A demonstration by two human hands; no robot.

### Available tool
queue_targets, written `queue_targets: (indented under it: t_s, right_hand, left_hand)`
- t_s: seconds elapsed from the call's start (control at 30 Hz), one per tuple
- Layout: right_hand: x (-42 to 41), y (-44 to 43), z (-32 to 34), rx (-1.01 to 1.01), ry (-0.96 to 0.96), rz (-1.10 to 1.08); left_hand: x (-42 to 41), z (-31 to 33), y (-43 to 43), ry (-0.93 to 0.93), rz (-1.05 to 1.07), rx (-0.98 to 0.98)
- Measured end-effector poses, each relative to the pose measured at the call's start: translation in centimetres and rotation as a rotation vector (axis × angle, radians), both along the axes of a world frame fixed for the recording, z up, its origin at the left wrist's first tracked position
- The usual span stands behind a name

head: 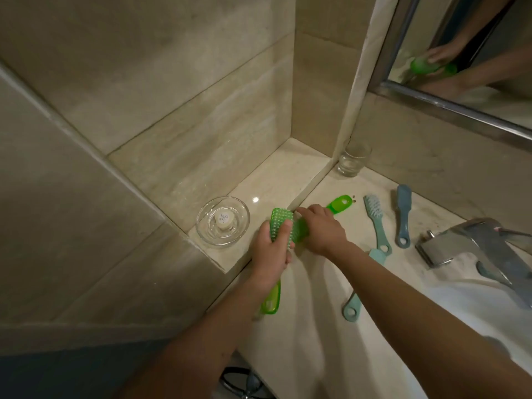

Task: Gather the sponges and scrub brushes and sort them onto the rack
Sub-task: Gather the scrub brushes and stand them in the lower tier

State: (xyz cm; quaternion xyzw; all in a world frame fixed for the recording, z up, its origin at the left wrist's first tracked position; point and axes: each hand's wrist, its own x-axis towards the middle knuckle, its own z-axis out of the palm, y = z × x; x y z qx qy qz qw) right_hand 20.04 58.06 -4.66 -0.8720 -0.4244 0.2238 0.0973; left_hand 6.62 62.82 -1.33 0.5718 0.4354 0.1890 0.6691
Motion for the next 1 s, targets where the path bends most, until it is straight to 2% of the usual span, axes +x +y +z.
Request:
queue_targets:
  t_s: [0.1,0.2,0.43,0.6,0.7,0.83,1.0]
  right_hand:
    - [-0.7,-0.5,-0.3,-0.043,-0.135,0.050]
    - [-1.2,-1.3,-0.1,0.032,-0.134,0.018]
    - [-0.2,-4.0,3.1,0.237,-0.132,-0.200]
    - [0.6,-7.3,6.8,0.381,-0.110,-0.445]
    - [0.9,-10.0,9.0,0.529,-0.032,-0.604]
    - [1.0,-13.9,11.5,0.675,0.110,-0.701]
    - [0.9,-19.2,13.6,0.820,0.416,-0.822]
  left_hand:
    - [-0.3,-0.1,0.0,0.014,-0.001,-0.015]
    - [-0.4,0.1,-0.2,0.007,0.003,-0.020]
    - [1.2,1.5,-1.9,-0.069,0.031,0.017]
    - [3.0,2.8,-4.0,-0.128,0.021,0.088]
    - [4.2,3.6,-6.2,-0.150,-0.012,0.089]
    - [5.9,5.2,-9.6,-0.201,-0.083,0.091]
    - [7.7,7.2,-14.0,-0.285,-0.229,0.087]
